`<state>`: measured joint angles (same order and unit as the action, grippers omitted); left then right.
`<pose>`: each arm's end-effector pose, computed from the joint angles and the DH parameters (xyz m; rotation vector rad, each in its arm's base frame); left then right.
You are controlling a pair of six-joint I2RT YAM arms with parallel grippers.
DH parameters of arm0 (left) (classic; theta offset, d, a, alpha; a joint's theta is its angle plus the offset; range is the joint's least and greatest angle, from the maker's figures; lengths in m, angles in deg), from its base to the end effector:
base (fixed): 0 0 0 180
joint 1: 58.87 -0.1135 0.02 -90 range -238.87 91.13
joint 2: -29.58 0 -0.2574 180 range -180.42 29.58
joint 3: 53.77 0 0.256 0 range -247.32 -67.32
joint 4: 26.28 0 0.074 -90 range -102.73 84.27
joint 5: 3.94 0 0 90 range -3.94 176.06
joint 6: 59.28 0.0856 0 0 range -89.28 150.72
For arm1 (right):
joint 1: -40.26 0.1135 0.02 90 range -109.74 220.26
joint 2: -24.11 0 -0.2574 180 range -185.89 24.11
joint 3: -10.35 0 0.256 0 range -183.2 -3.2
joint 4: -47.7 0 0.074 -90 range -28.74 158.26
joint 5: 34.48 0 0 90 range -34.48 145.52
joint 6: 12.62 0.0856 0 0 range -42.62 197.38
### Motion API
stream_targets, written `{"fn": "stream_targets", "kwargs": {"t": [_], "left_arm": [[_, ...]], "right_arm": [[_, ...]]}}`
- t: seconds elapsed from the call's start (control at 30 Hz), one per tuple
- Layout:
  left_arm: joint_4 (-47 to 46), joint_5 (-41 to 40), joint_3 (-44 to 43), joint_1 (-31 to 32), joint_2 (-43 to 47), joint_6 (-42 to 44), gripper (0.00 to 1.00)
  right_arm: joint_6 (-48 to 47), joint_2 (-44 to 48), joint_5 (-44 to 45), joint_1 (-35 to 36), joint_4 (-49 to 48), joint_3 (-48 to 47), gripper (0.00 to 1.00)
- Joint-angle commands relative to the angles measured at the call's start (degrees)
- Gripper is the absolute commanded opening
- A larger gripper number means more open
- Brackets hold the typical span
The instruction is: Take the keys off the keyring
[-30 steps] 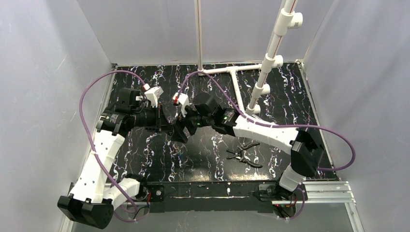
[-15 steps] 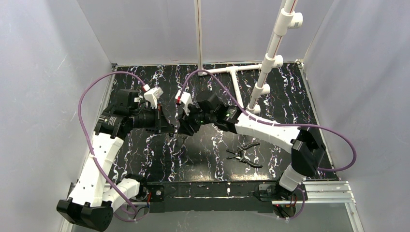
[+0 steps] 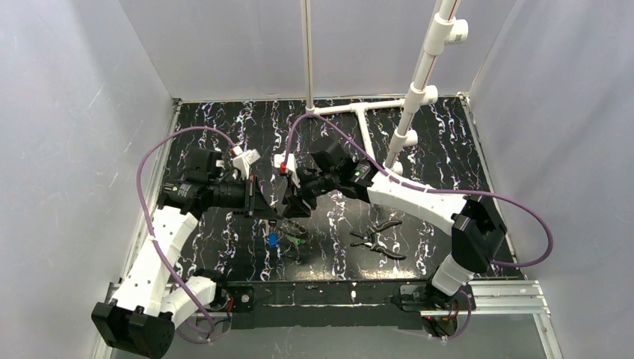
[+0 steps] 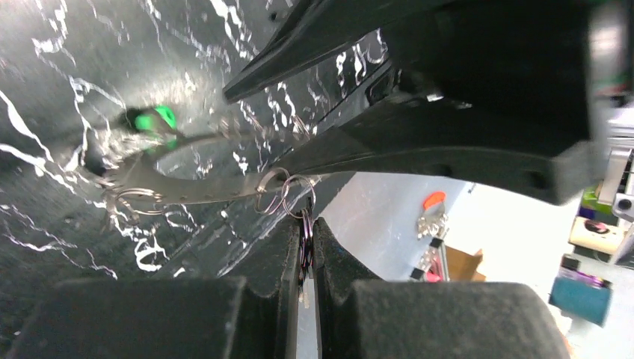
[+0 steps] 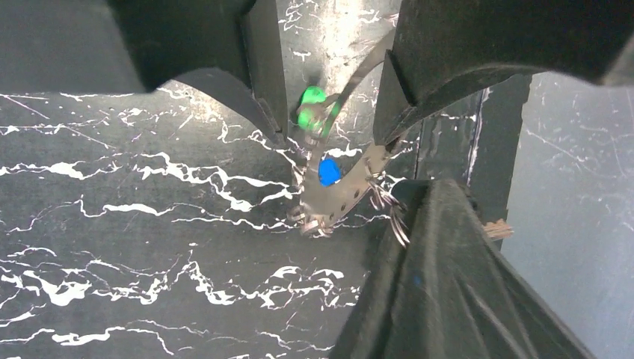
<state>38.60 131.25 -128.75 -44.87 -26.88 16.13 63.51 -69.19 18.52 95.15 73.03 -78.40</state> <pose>0.1922 -0.1105 0.3121 0.3779 2.3423 -1.1751 0.1957 0.3679 0.2792 -1.5413 1.5231 1.0981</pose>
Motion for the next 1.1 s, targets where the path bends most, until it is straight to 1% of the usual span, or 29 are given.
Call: {"fn": "stream_targets", "kwargs": {"t": [0.0,0.03,0.1,0.13,0.23,0.33,0.47,0.53,0.6,0.77,0.83,0.9,1.07], "left_arm": [[-1.3,4.0,7.5,-0.2,0.2,1.5,0.0],[-2.0,2.4,9.2,-0.5,0.0,1.7,0.0],[-2.4,8.2,11.6,-3.4,-3.0,2.3,0.0],[-2.6,9.0,12.1,-4.1,-4.6,2.4,0.0],[-1.9,8.0,12.1,-6.4,-6.7,2.5,0.0],[1.4,6.8,11.3,-6.5,-8.5,5.0,0.0],[2.5,5.0,12.2,-6.4,-8.0,5.6,0.0],[3.2,4.1,11.5,-6.5,-8.4,6.1,0.0],[4.7,2.9,9.0,-6.5,-9.4,7.3,0.0],[10.6,0.0,4.4,-6.4,-11.6,14.1,0.0],[11.7,-0.4,4.1,-6.4,-12.5,16.1,0.0],[11.5,1.7,3.2,-6.4,-13.1,17.0,0.0],[11.7,0.7,-0.7,-6.4,-16.7,17.4,0.0]], "right_arm": [[-2.1,3.0,-0.9,0.0,1.4,1.7,0.56],[-1.5,3.1,0.1,0.0,1.1,2.5,0.57],[0.6,3.2,1.2,0.0,-0.2,4.8,0.57],[1.3,3.2,1.1,0.1,-0.8,5.9,0.58],[4.2,3.0,-1.9,0.0,-3.0,9.2,0.59],[6.8,2.0,-5.3,0.0,-5.4,11.2,0.58],[8.5,0.8,-7.6,0.1,-8.8,11.4,0.59],[8.1,0.2,-7.4,0.1,-9.5,10.0,0.59],[6.5,-0.8,-6.3,0.1,-8.7,7.9,0.59],[3.5,-2.4,-2.8,0.1,-8.9,3.9,0.6],[2.1,-2.6,-2.0,0.1,-10.7,3.9,0.61],[1.3,-2.9,-1.2,0.1,-12.0,4.5,0.61],[0.0,-1.4,-0.5,0.1,-15.5,7.7,0.62]]}}
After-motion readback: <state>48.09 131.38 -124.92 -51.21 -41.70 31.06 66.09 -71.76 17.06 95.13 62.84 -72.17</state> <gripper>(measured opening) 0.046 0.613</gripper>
